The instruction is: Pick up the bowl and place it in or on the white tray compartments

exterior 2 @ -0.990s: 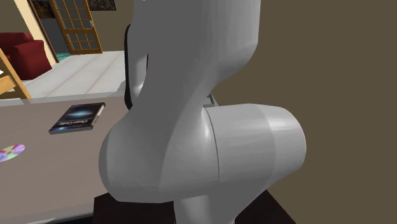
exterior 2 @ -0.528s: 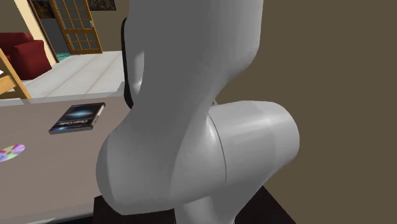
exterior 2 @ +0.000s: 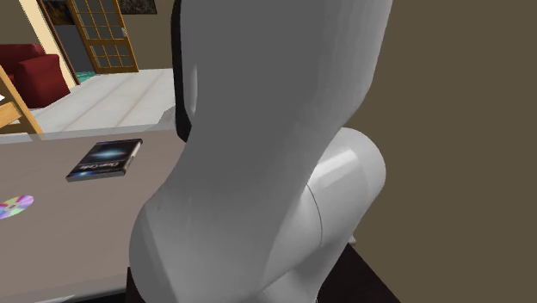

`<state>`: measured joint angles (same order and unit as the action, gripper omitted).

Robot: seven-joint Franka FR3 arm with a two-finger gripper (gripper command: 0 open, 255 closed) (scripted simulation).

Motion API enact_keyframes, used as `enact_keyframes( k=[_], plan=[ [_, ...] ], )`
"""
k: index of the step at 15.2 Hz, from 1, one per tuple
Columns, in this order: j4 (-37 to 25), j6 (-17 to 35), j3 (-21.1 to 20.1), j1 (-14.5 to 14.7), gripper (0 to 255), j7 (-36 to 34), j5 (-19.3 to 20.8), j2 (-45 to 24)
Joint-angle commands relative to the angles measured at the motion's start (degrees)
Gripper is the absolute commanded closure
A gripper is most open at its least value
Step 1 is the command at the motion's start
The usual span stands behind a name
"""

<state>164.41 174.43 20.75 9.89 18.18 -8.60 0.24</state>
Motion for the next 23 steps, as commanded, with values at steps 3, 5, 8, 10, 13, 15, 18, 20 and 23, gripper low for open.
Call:
enact_keyframes(
  k=[3,5,8,10,13,15,18,20,23],
  plan=[
    [0.4,-4.7,0.0,-2.9,255,-9.1,12.5,5.4],
    [0.4,-7.1,-0.7,-4.2,255,-10.7,14.8,7.8],
    [0.3,-10.6,-1.7,-5.6,255,-12.2,16.8,11.3],
    [0.1,-12.9,-2.2,-6.2,255,-12.8,17.6,13.5],
    [-4.7,-14.7,-1.2,-4.4,255,-11.0,15.1,10.5],
    [-9.4,-15.8,-0.3,-2.8,255,-8.8,12.0,6.8],
    [-16.7,-17.8,0.4,-1.3,255,-5.4,7.2,1.2],
    [-21.7,-19.5,0.3,-1.1,255,-3.3,4.4,-2.4],
    [-29.5,-22.4,-0.2,-1.6,255,-0.9,0.9,-7.8]
  ],
)
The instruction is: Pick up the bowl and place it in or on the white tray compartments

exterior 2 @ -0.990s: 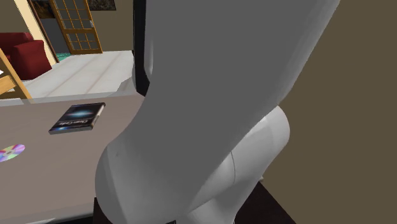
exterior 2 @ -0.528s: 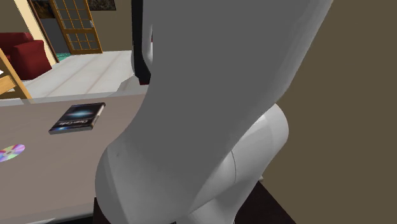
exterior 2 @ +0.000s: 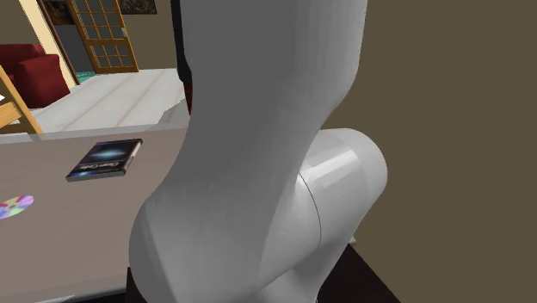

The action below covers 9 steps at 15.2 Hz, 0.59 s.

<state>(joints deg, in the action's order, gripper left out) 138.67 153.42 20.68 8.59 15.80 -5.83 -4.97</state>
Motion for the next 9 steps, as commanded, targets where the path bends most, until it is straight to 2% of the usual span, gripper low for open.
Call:
enact_keyframes(
  k=[1,9],
  plan=[
    [-6.4,-2.4,-0.4,-0.6,255,2.1,-2.8,-4.4],
    [-30.0,-12.2,-2.4,-4.2,255,4.6,-7.4,-19.0]
  ],
)
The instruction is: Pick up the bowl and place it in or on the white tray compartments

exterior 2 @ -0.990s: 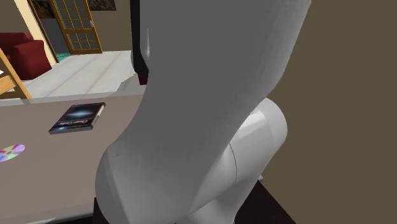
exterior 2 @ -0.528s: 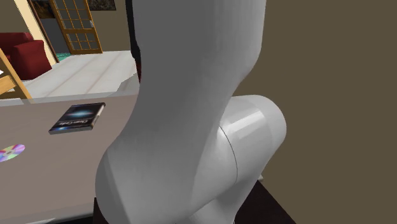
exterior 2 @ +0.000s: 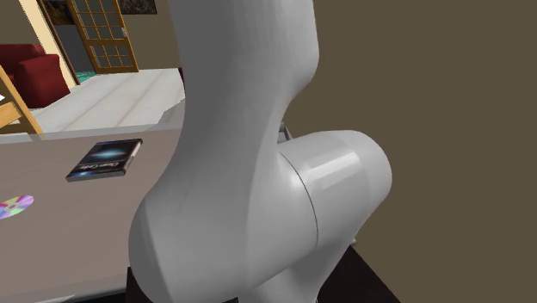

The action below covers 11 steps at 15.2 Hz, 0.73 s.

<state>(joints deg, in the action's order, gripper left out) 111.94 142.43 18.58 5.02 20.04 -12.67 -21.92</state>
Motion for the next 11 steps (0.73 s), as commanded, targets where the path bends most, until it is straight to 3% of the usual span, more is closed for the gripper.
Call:
enact_keyframes(
  k=[1,10,11],
  plan=[
    [-6.5,-2.6,-0.5,-1.2,255,0.5,-0.9,-4.0],
    [-43.4,-18.8,-2.4,-7.3,255,-1.2,-2.7,-24.8],
    [-43.2,-18.3,-2.5,-7.3,255,-1.1,-2.7,-25.1]
  ],
)
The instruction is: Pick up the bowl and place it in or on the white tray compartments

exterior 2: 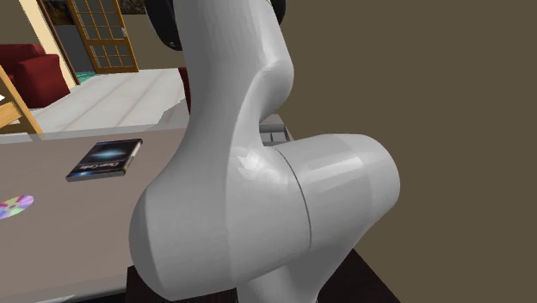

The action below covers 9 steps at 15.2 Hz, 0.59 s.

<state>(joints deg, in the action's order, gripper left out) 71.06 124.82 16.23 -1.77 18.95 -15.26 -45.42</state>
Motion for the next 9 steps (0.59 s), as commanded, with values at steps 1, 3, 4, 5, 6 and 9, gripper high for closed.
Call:
enact_keyframes(
  k=[1,3,4,5,6,9],
  plan=[
    [-2.0,-0.1,-0.3,-0.5,255,0.1,-0.2,-1.9],
    [-1.6,0.9,-0.4,-0.5,255,0.2,-0.4,-2.5],
    [-1.4,1.5,-0.5,-0.6,255,0.3,-0.5,-2.9],
    [-1.3,2.0,-0.6,-0.6,255,0.3,-0.6,-3.2],
    [-1.1,2.5,-0.6,-0.6,255,0.4,-0.7,-3.6],
    [-0.8,4.0,-0.9,-0.7,255,0.6,-1.0,-4.8]
  ],
)
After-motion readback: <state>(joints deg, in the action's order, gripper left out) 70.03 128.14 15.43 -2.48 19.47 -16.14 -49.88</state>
